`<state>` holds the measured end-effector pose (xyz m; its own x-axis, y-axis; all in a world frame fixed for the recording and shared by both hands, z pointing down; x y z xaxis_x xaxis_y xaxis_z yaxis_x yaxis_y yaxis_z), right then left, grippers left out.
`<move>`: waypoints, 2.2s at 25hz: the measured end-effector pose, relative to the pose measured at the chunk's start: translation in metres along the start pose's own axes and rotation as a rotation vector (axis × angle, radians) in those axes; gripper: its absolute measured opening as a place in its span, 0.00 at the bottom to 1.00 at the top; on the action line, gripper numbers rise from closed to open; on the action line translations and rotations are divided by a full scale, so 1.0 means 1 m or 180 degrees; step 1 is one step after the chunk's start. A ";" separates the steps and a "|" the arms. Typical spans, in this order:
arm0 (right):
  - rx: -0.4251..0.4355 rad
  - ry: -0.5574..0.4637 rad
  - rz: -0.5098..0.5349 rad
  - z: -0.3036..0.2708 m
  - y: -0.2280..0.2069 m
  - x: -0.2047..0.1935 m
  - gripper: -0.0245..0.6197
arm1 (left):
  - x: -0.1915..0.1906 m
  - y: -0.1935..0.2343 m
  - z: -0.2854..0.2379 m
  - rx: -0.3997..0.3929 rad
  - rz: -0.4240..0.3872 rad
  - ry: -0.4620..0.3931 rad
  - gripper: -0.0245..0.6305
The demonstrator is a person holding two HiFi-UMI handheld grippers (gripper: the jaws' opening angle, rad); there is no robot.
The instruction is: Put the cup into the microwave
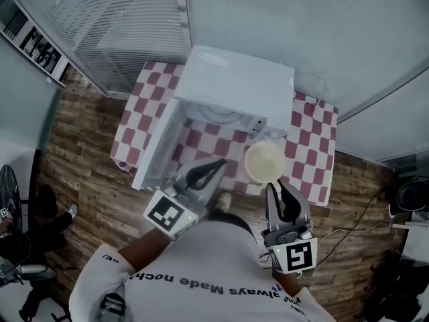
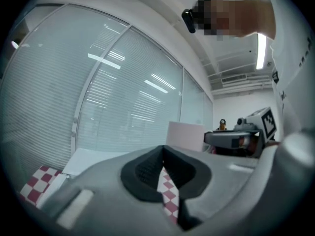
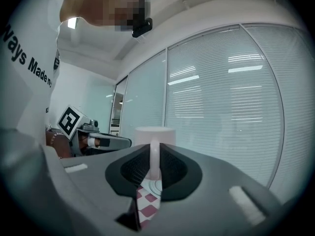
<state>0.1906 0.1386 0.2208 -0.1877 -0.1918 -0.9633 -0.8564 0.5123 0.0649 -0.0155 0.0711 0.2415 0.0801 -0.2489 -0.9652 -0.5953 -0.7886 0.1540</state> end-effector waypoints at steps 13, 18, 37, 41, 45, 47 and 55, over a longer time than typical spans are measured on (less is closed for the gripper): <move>0.0182 0.0021 0.0024 -0.031 -0.068 -0.012 0.10 | -0.004 0.016 -0.064 0.0216 0.0087 0.0030 0.04; 0.0189 0.0032 0.0000 -0.040 -0.072 -0.013 0.10 | -0.004 0.025 -0.070 0.0239 0.0054 0.0030 0.04; 0.0074 -0.0081 0.0004 -0.109 -0.051 0.030 0.10 | 0.031 0.106 -0.050 0.0166 -0.0055 -0.0082 0.04; 0.0033 -0.0109 0.0015 -0.118 -0.044 0.036 0.10 | 0.032 0.118 -0.048 0.0089 -0.0103 -0.0024 0.04; 0.0012 -0.0070 0.0017 -0.124 -0.040 0.036 0.10 | 0.030 0.125 -0.047 0.0055 -0.0011 -0.0049 0.04; 0.0024 -0.0021 0.0027 -0.126 -0.038 0.033 0.10 | 0.025 0.128 -0.048 0.0043 0.0016 -0.0003 0.04; 0.0070 0.0119 -0.0024 -0.131 -0.031 0.016 0.10 | 0.003 0.132 -0.046 0.0021 0.0113 0.0112 0.04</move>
<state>0.1514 0.0102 0.2379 -0.1996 -0.2265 -0.9533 -0.8470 0.5290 0.0516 -0.0570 -0.0592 0.2690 0.0871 -0.2964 -0.9511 -0.6035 -0.7753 0.1863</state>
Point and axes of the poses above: the fingertips, and each gripper's own axes: z backward along the fingers, y to its left, x out of its top, the point moved 9 cm from there along z, backward along the fingers, and after that the axes turned 11 degrees about y, right-handed, at the moved point
